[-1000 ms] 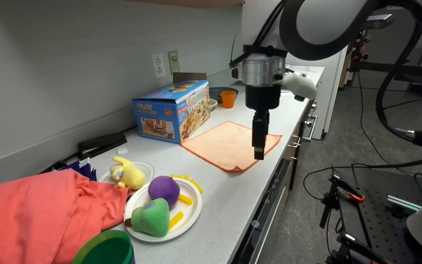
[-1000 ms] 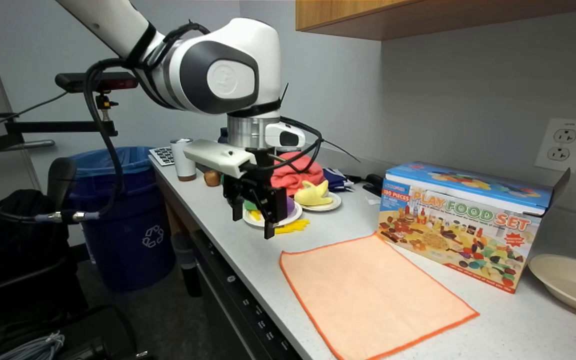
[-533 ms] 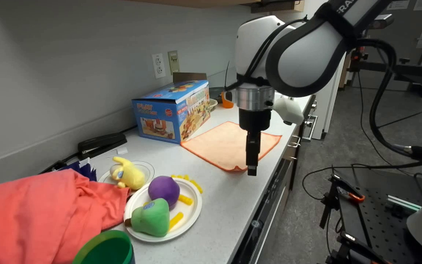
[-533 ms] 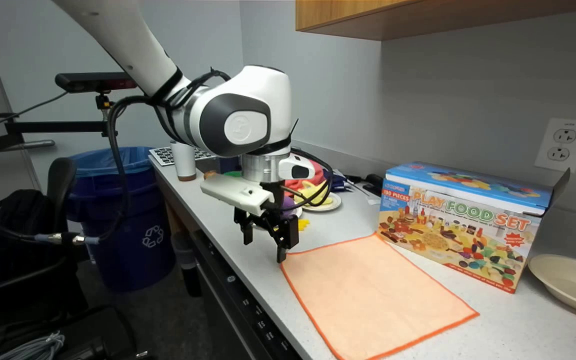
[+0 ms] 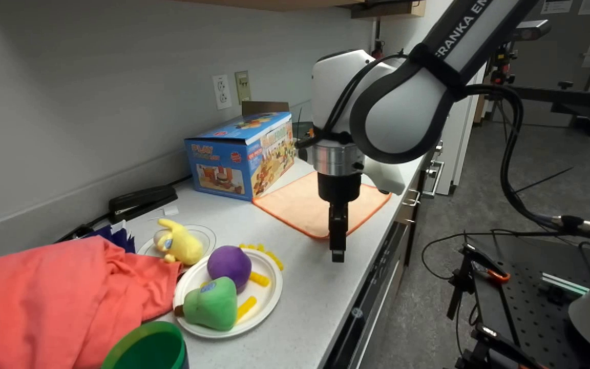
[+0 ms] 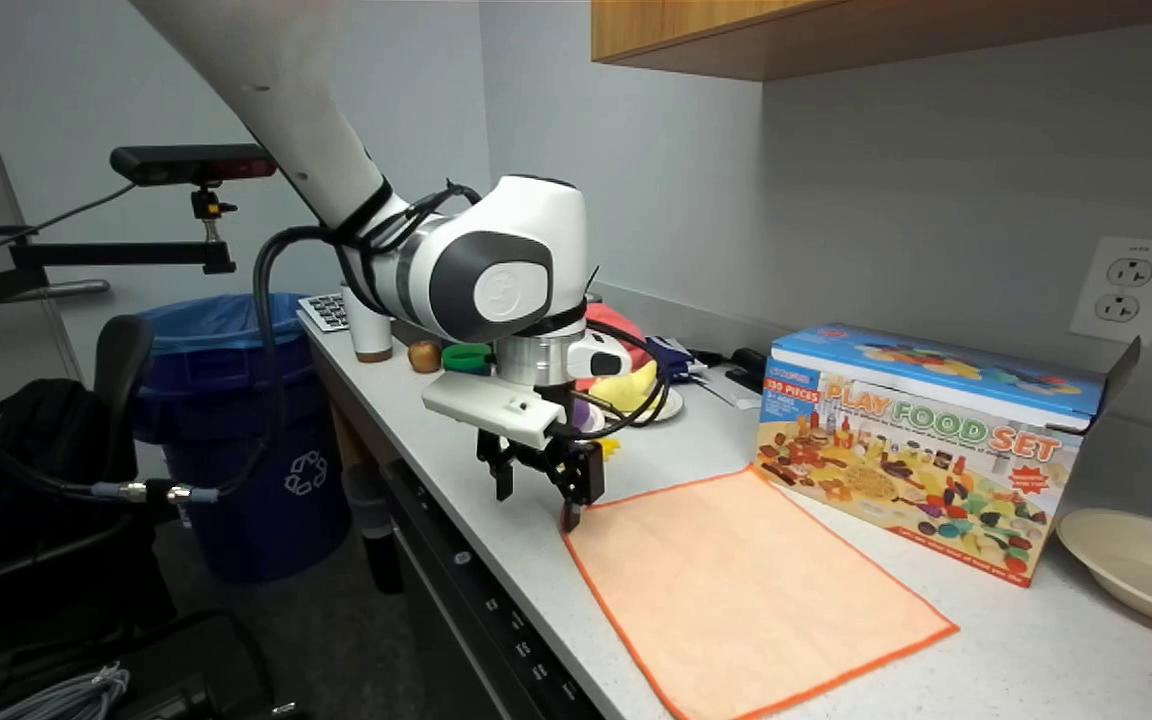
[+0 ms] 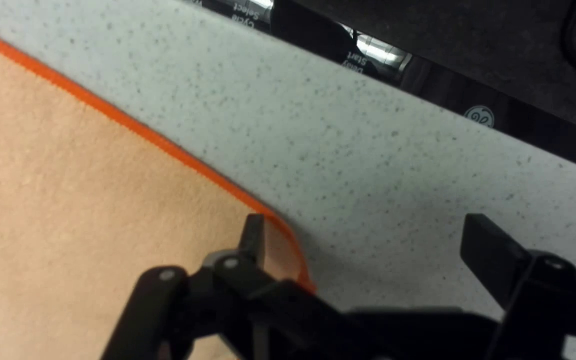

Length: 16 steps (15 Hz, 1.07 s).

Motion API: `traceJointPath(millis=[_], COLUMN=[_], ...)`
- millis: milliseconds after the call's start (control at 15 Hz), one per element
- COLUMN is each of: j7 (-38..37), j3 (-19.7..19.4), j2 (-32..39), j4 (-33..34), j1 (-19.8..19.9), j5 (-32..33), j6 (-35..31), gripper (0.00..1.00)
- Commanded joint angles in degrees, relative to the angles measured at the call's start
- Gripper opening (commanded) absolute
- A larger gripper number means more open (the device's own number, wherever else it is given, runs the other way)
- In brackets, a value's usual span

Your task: Fold the cloth

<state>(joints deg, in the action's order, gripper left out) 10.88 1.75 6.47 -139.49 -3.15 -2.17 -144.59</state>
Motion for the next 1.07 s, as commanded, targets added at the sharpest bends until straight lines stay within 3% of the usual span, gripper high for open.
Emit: traceJointPath(millis=[0,133,200,333,800,933,1000], j7=[2.30,2.85,3.12,2.86,3.09,2.85,2.48], j3=[0.38,0.50,0.61,0.71,1.01,1.62,1.98], j2=[3.64,4.80,5.31,6.14,5.72,4.86,4.28], j4=[3.98,5.16,5.58,6.36,7.92,8.22,8.42], j1=[0.87,1.07,1.18,1.11,1.42,1.11,0.82], j5=[1.90,1.75,1.31,1.47,0.74,-0.17,-0.37], j6=[-0.39,-0.28,-0.27,-0.15,1.27,3.10,4.40], gripper=[1.00,0.95,0.74,0.69,0.15,0.01,0.00])
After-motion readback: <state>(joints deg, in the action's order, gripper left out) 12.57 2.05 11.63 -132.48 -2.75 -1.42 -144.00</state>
